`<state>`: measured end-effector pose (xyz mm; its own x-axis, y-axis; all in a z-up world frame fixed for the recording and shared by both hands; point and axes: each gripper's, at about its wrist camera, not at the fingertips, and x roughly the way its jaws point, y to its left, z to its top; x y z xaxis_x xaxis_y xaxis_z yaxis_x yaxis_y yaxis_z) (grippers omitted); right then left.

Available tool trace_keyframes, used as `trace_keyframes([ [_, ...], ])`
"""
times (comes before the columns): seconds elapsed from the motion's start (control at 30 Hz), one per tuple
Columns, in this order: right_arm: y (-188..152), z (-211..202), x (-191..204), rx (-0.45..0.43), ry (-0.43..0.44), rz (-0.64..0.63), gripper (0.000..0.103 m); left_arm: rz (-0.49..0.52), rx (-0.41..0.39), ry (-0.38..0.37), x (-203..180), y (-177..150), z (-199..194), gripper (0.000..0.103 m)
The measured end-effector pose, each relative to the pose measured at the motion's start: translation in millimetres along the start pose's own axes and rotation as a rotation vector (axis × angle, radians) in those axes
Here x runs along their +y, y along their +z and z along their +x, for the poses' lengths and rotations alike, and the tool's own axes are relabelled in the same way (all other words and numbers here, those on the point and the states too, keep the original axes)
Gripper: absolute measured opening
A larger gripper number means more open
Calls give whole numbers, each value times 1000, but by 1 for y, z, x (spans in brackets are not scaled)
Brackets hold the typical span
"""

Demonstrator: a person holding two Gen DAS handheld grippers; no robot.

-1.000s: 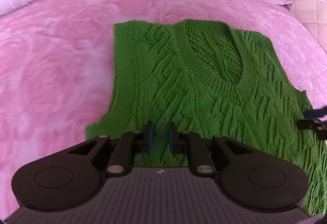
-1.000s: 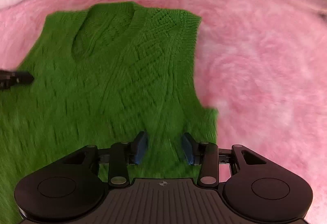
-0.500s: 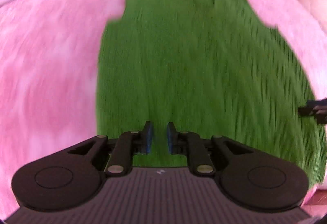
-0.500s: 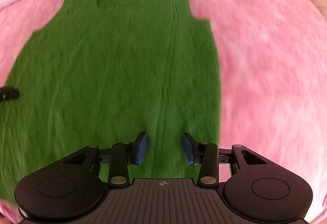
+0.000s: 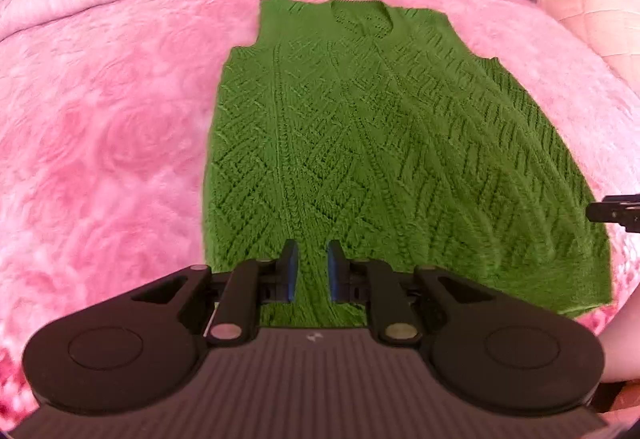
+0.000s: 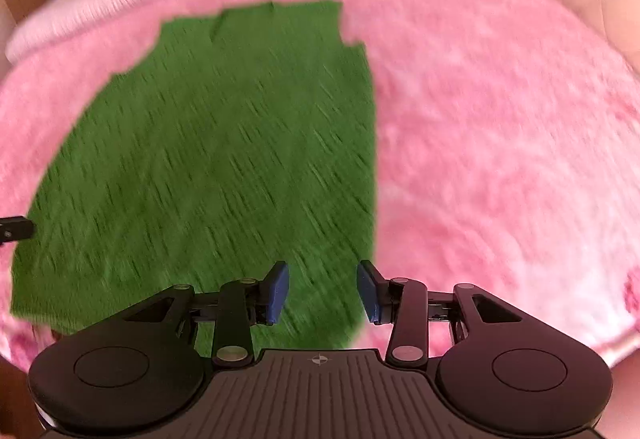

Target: Fold clothes

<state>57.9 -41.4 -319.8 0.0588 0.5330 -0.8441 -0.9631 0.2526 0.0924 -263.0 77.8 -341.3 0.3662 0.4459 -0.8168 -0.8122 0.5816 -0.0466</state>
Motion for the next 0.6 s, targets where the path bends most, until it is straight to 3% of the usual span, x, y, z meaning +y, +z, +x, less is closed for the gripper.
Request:
trace_keyframes([
  [0.1, -26, 17, 2, -46, -27, -2, 42, 42, -26, 18, 1, -24, 12, 13],
  [0.23, -62, 14, 14, -169, -90, -54, 42, 92, -150, 46, -7, -52, 4, 12],
  [0.33, -79, 12, 30, -208, -143, -106, 42, 87, -189, 51, -11, -66, -4, 12],
  [0.47, -97, 12, 38, -222, -149, -67, 42, 99, -177, 54, -18, -84, -22, 12],
  [0.6, -107, -14, 45, -174, -157, 7, 42, 83, -125, 77, -23, -88, -51, 13],
])
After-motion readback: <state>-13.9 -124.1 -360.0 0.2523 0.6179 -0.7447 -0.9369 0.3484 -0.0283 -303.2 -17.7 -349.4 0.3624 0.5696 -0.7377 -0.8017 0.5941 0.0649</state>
